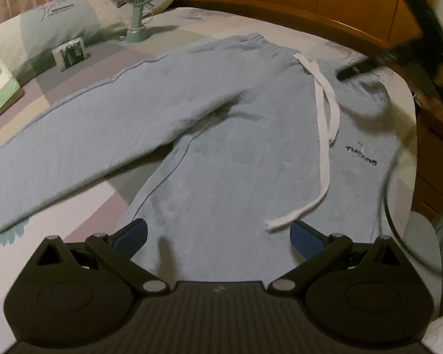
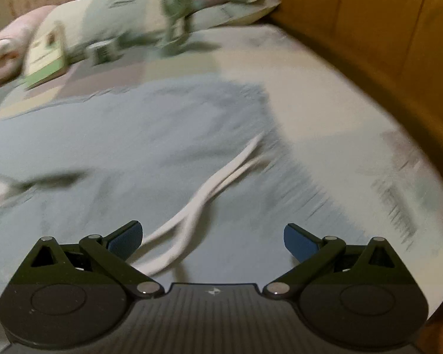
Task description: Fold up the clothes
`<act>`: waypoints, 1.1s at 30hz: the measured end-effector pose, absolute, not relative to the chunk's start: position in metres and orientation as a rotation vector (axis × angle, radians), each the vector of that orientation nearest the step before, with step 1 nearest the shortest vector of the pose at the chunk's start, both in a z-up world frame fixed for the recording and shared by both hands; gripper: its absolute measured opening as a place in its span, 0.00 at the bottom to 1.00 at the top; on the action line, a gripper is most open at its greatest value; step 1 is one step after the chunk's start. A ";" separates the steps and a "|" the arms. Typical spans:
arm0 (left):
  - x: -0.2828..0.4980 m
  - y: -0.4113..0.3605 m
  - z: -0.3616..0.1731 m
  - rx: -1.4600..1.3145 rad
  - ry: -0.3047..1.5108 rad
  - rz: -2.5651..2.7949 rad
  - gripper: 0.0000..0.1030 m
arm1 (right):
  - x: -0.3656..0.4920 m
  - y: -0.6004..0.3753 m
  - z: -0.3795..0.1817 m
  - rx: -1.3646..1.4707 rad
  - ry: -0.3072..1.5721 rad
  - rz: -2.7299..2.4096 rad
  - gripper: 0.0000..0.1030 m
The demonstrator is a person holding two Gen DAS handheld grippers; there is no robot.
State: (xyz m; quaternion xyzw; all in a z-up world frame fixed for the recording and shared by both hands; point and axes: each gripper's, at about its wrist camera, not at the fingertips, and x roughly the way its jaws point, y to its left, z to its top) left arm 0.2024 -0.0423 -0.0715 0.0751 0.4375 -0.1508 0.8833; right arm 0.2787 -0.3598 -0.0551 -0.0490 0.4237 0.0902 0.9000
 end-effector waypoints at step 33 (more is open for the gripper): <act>0.230 -0.117 -0.076 0.257 0.927 -0.324 0.99 | 0.337 -0.433 -0.102 -0.192 0.987 0.037 1.00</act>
